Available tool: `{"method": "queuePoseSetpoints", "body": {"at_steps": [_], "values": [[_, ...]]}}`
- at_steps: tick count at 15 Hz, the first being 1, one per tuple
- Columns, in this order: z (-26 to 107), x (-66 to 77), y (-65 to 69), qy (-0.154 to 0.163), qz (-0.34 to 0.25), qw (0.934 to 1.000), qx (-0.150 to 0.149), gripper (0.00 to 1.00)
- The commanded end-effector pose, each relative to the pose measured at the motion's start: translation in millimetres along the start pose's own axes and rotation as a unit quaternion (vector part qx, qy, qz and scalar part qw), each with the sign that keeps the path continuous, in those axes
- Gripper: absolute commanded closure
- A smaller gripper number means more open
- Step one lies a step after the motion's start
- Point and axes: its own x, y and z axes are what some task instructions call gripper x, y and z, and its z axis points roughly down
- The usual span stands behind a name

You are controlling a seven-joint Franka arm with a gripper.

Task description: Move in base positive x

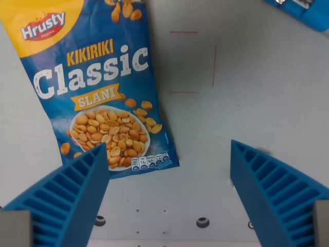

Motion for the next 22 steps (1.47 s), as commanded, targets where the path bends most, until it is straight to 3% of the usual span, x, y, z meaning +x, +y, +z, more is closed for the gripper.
{"method": "queuePoseSetpoints", "body": {"at_steps": [1,22], "values": [[-2.3,5.2,0.8,0.002,0.000,1.0000,0.000,0.00],[1.4,110.3,14.3,0.002,0.000,1.0000,0.000,0.00]]}}
